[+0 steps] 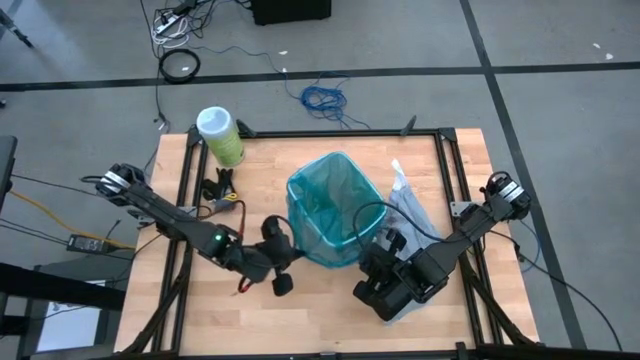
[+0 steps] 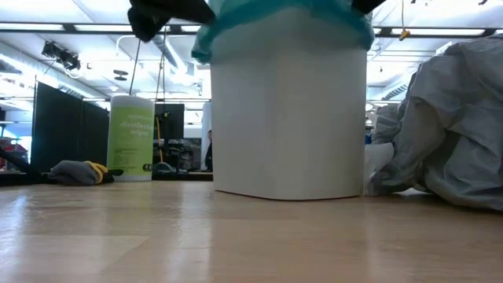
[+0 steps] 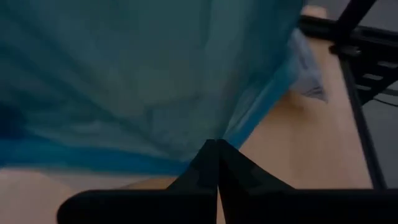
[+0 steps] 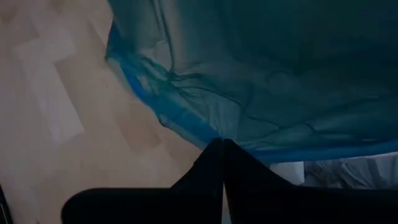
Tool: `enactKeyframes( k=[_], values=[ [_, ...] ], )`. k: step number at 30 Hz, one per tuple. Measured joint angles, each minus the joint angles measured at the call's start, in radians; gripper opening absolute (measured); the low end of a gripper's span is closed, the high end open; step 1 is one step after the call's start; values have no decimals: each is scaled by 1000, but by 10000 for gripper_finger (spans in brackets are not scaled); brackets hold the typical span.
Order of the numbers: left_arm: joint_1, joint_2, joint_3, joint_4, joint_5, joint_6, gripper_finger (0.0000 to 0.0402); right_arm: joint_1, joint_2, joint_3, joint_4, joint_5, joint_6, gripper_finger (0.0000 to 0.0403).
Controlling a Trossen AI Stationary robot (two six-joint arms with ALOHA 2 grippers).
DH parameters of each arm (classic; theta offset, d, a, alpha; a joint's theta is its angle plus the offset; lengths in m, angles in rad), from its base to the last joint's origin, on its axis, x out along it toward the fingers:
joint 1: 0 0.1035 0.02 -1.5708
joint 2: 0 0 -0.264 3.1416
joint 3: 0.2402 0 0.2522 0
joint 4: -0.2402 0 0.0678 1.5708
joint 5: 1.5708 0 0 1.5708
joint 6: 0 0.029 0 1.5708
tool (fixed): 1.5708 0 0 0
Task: Place trash/remove bag and relplace
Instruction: Put the new blue trash bag into the trash bin, then return to Home Position
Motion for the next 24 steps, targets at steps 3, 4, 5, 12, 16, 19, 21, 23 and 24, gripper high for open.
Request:
enactKeyframes(
  k=[3, 4, 5, 12, 16, 19, 21, 23, 24],
  values=[
    [-2, -36, 0, 11, -4, 30, 6, 5, 0, 8, 1, 8, -6, 0],
    [-3, -47, 0, 21, -4, 44, 6, 8, 0, 9, 8, 18, -5, 0],
    [-2, -60, 0, 23, -4, 50, 6, 11, 0, 9, 11, 27, -5, 0],
    [-24, -236, 0, 67, 17, 90, 6, 90, -101, 8, 159, 157, -42, 0],
    [-39, -424, 40, 91, -58, 264, 6, 150, -271, 8, 303, 195, -342, 0],
    [-40, -572, 66, 89, -112, 474, 6, 151, -426, 9, 395, 114, -673, 0],
    [-40, -674, 85, 89, -147, 610, 6, 134, -522, 9, 479, 65, -907, 0],
    [-40, -762, 109, 91, -200, 654, 6, 118, -625, 9, 574, 64, -1117, 0],
    [-40, -809, 119, 89, -217, 658, 6, 114, -675, 9, 635, 76, -1185, 0]
  ],
)
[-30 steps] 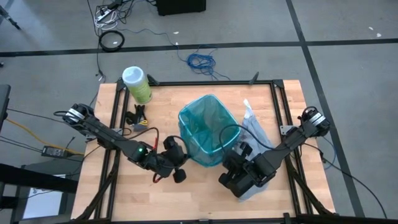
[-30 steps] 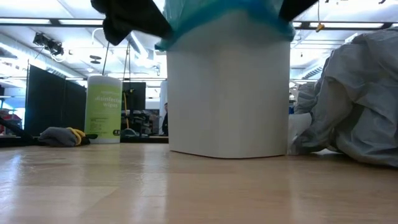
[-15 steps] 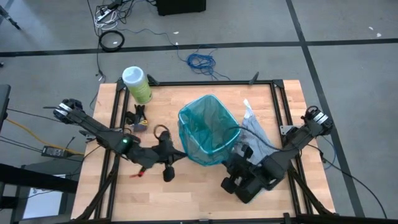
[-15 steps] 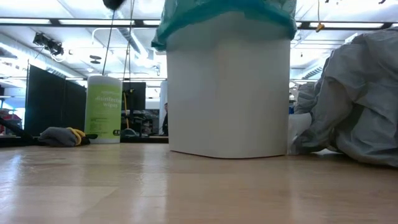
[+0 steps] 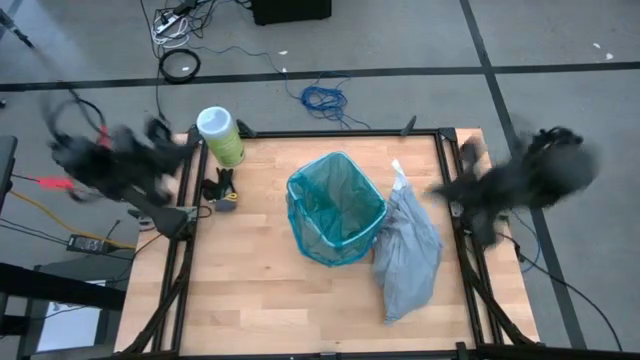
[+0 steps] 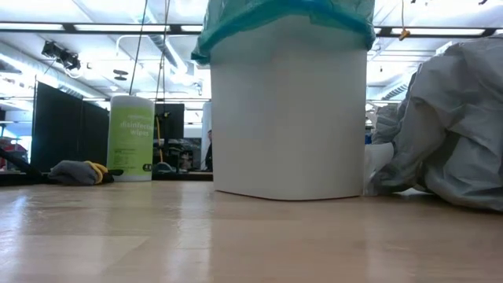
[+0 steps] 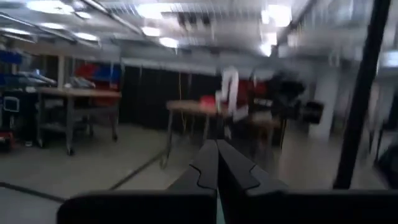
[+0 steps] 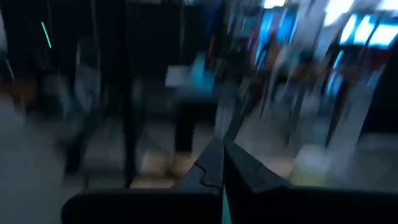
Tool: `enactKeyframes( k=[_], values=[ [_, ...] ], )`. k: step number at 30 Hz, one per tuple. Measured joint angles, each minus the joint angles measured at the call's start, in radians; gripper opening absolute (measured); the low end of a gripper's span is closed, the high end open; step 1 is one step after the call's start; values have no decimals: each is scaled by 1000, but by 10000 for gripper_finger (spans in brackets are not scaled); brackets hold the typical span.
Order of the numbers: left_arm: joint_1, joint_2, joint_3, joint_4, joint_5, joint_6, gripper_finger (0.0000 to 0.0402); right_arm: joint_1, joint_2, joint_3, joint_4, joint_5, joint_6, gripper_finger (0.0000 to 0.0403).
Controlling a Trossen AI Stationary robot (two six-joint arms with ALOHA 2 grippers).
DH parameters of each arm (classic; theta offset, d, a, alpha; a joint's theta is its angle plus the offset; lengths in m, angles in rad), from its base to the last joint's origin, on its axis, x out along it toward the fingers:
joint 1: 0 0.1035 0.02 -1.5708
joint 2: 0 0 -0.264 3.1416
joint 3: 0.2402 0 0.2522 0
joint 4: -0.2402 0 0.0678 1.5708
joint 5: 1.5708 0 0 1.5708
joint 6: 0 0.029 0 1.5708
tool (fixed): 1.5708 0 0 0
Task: Place trash/remove bag and relplace
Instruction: Return to Home Position
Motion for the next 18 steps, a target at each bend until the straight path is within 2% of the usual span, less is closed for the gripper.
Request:
enactKeyframes(
  k=[3, 6, 9, 12, 16, 18],
  values=[
    [0, -139, 13, -16, 2, 36, 7, -4, -130, 2, 129, -18, -212, 0],
    [0, -262, -4, -129, 41, 13, 6, -5, -221, -1, 70, -63, -309, 0],
    [0, -354, -54, -207, 126, -77, 7, -5, -307, -66, -76, -191, -208, 0],
    [1, -430, -132, -255, 143, -173, 6, -13, -423, -203, -58, -181, -80, 0],
    [0, -513, -301, -235, 141, -230, 5, -22, -603, -463, 129, -162, -12, 0],
    [0, -553, -382, -178, 141, -238, 4, -22, -688, -624, 261, -211, -26, 0]
  ],
)
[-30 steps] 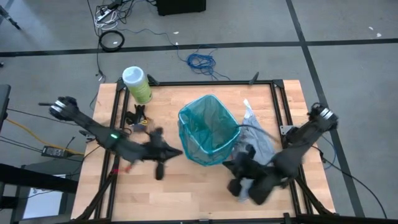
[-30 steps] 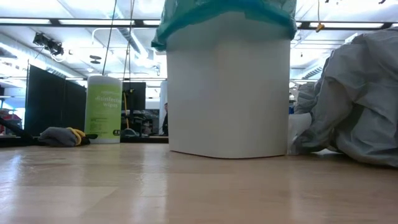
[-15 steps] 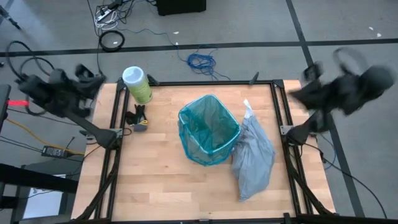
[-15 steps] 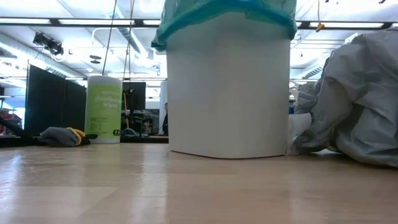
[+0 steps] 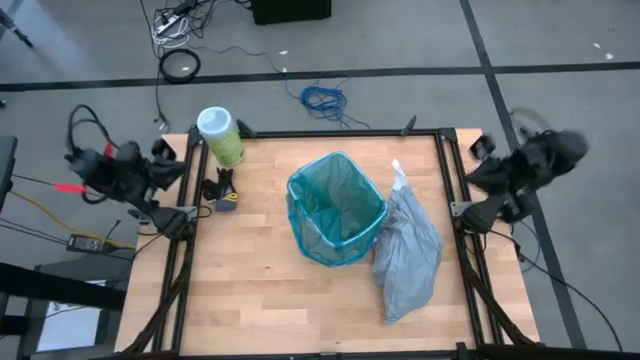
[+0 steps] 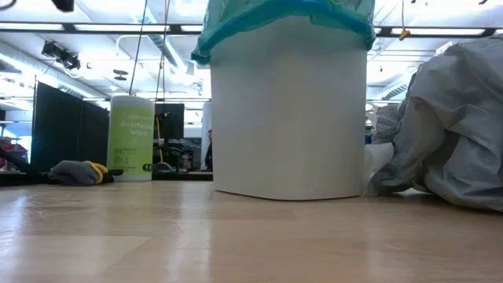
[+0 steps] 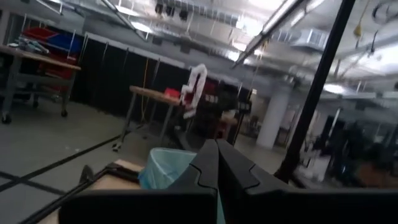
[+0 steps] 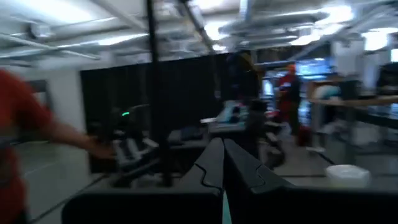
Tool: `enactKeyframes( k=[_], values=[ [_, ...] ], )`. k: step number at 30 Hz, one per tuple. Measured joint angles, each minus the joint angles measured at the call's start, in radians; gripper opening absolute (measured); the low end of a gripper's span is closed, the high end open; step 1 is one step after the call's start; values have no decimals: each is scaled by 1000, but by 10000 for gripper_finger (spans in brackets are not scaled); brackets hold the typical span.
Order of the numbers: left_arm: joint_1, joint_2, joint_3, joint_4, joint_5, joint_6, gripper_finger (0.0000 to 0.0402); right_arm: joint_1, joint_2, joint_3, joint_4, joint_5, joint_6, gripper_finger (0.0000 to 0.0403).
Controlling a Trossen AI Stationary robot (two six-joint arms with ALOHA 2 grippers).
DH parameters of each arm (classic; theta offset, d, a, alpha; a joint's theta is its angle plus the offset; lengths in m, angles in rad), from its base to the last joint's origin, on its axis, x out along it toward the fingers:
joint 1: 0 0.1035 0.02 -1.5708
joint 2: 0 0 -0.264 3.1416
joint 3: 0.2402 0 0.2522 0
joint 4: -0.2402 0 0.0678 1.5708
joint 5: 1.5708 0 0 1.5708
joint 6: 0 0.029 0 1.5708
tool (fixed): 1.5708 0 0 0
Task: Place trash/remove bag and relplace
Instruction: Return to Home Position
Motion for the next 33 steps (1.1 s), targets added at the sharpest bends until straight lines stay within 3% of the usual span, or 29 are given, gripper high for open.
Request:
enactKeyframes(
  k=[2, 5, 9, 12, 14, 19, 23, 29, 33],
  values=[
    [0, -46, -70, 61, -1, -6, 4, 0, -99, -147, 126, -39, 6, 0],
    [0, -80, -159, 102, -11, -38, 4, -1, -254, -354, 377, -11, 23, 0],
    [-1, -79, -201, 117, 51, -74, 4, -1, -345, -587, 672, -82, -64, 0],
    [0, -79, -247, 97, 70, -112, 4, -2, -372, -686, 773, -86, -52, 0],
    [-1, -81, -268, 123, 123, -131, 4, -2, -361, -741, 781, -62, -33, 0],
    [0, -80, -358, 193, 255, -192, 3, -2, -306, -780, 844, -139, -40, 0],
    [0, -81, -471, 236, 262, -207, 3, -2, -244, -817, 825, -144, -47, 0],
    [-1, -81, -662, 455, 271, -198, 3, -8, -164, -879, 865, -156, -59, 0],
    [-1, -81, -701, 498, 295, -182, 3, -18, -125, -946, 870, -165, -79, 0]
  ],
)
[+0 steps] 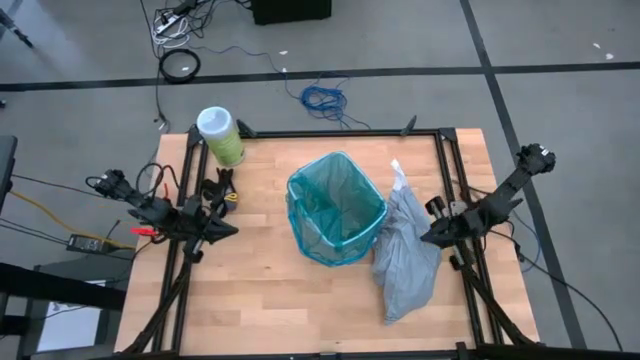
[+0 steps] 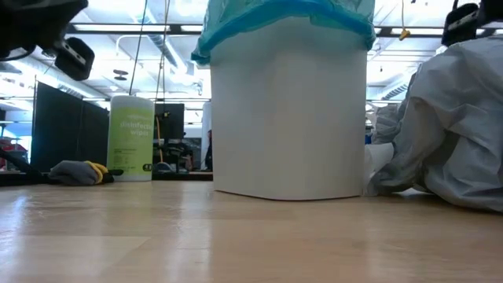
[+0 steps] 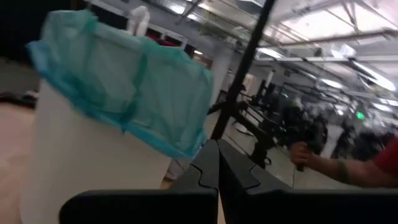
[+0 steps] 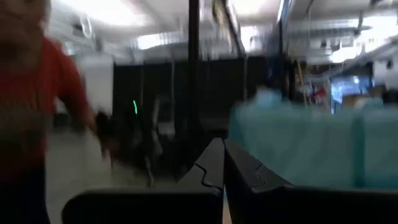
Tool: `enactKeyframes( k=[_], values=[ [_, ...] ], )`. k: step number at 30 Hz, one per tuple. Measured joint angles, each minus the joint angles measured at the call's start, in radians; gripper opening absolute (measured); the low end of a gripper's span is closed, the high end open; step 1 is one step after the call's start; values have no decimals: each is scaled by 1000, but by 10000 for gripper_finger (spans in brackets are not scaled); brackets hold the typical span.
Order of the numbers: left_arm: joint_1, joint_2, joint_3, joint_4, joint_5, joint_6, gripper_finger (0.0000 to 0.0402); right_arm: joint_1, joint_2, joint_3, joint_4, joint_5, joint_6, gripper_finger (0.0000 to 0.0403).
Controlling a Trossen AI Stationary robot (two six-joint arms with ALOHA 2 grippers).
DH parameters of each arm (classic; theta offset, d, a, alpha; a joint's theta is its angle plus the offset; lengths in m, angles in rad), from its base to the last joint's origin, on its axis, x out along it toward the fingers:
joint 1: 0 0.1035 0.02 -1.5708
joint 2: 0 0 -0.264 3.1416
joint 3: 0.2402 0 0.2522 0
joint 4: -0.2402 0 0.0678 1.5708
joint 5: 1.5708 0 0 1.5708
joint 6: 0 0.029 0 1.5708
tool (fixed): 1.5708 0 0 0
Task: Place trash/remove bag and relplace
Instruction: Return to Home Position
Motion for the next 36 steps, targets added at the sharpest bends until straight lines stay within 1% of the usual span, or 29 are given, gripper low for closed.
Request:
enactKeyframes(
  k=[3, 5, 7, 10, 11, 12, 16, 20, 23, 29, 36],
  values=[
    [0, 0, 2, -18, 48, 47, 3, -16, 17, -3, -87, 14, 11, 0],
    [0, 0, 12, -70, 68, 51, 3, -27, 28, -4, -135, 22, 24, 0],
    [0, 0, 13, -119, 72, 38, 3, -35, 36, -4, -188, 78, 49, 0],
    [0, 0, 13, -169, 74, 28, 3, -45, 46, -4, -222, 211, 122, 0],
    [0, 0, 13, -171, 78, 24, 3, -46, 48, -4, -226, 244, 133, 0],
    [0, 0, 13, -174, 85, 22, 3, -47, 51, -4, -226, 252, 136, 0],
    [0, 0, 13, -251, 98, 12, 3, -46, 51, -4, -218, 237, 107, 0],
    [0, 0, 13, -247, 35, 17, 3, -46, 51, -5, -217, 234, 127, 0],
    [-1, 0, 14, -281, 47, 13, 3, -46, 51, -5, -235, 234, 130, 0],
    [-1, 0, 15, -286, 50, 41, 3, -46, 54, -5, -283, 233, 244, 0],
    [-1, 0, 15, -289, 45, 27, 4, -46, 54, -5, -288, 233, 177, 1]
  ],
)
